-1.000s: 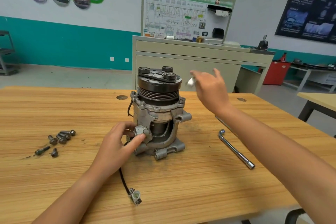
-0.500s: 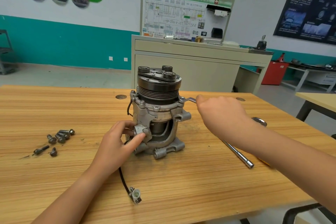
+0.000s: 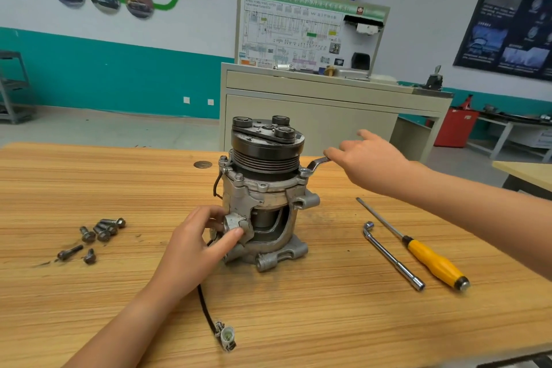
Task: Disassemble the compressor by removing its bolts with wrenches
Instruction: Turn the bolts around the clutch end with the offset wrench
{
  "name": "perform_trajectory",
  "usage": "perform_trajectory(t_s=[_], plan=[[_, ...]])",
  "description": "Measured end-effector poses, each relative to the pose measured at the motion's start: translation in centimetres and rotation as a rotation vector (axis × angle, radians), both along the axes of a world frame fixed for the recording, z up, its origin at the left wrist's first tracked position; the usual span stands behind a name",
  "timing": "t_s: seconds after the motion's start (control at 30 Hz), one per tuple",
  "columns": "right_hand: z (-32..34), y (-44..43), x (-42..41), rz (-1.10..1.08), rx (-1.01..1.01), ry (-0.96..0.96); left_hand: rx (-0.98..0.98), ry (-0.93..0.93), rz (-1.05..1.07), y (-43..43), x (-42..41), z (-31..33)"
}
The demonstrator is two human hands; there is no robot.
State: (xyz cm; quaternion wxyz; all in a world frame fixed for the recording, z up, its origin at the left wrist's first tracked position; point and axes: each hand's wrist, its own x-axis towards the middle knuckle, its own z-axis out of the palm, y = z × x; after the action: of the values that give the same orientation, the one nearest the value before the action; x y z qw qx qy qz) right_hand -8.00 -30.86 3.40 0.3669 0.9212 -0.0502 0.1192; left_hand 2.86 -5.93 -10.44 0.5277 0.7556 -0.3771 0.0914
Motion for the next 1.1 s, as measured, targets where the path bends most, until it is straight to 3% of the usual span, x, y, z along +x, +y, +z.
perform_trajectory(t_s=[0.07, 0.13, 0.27, 0.4, 0.67, 0.8, 1.1], plan=[[-1.2, -0.6, 1.8, 0.193, -0.023, -0.243, 0.004, -0.005, -0.003, 0.1, 0.1, 0.1], [-2.5, 0.1, 3.2, 0.293, 0.087, -0.443, 0.013, 0.001, -0.02, 0.4, 0.2, 0.1], [-4.2, 1.3, 3.3, 0.232, 0.404, -0.549, 0.031, -0.002, -0.054, 0.7, 0.2, 0.3], [-2.6, 2.6, -0.8, 0.105, 0.871, -0.714, 0.022, -0.009, -0.027, 0.5, -0.1, 0.1], [-2.3, 6.3, -5.5, -0.129, 0.461, -0.262, 0.031, 0.008, -0.022, 0.6, -0.1, 0.2], [-1.6, 7.4, -4.8, -0.242, 0.288, -0.139, 0.026, 0.023, -0.032, 0.7, -0.2, 0.3], [-1.7, 8.3, -4.5, -0.175, 0.073, -0.008, 0.029, 0.011, -0.035, 0.7, -0.2, 0.3]])
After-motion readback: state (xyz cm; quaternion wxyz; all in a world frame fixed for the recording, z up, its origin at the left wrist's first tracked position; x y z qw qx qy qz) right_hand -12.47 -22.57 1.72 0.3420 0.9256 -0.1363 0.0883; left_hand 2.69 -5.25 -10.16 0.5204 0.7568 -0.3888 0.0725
